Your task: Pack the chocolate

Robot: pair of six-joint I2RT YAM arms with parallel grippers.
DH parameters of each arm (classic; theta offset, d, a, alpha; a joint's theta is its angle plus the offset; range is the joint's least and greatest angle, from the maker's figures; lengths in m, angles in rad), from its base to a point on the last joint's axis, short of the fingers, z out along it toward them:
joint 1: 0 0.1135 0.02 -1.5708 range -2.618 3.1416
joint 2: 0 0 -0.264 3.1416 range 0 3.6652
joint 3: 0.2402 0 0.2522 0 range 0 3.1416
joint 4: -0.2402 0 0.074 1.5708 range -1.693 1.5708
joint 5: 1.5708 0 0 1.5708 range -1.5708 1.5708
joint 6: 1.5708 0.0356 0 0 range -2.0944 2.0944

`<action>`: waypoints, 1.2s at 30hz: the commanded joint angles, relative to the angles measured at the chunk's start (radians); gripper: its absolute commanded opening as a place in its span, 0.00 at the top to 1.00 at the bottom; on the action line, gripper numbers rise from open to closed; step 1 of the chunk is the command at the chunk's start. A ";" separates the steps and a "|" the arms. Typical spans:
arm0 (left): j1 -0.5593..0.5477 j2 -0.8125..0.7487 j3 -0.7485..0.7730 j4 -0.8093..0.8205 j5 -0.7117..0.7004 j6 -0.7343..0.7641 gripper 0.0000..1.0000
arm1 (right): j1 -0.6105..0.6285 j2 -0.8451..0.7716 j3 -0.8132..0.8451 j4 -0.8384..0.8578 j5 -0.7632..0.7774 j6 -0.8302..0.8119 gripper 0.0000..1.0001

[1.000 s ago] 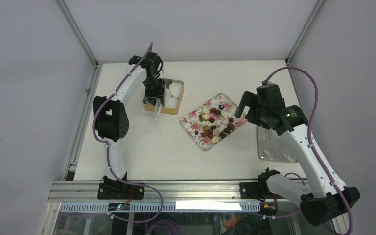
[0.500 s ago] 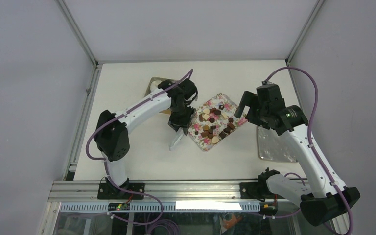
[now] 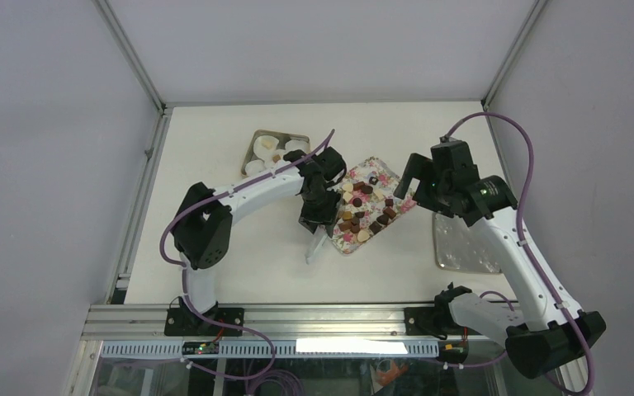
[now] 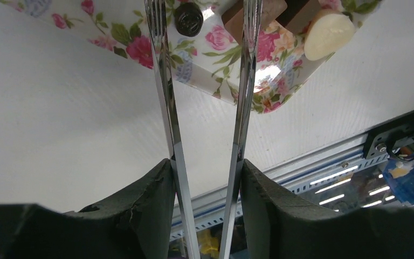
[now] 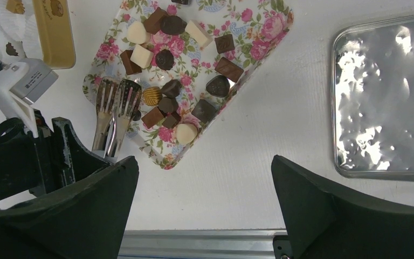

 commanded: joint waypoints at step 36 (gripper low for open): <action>0.000 0.094 0.193 -0.059 -0.110 -0.007 1.00 | -0.004 -0.010 0.008 0.043 -0.013 0.005 0.02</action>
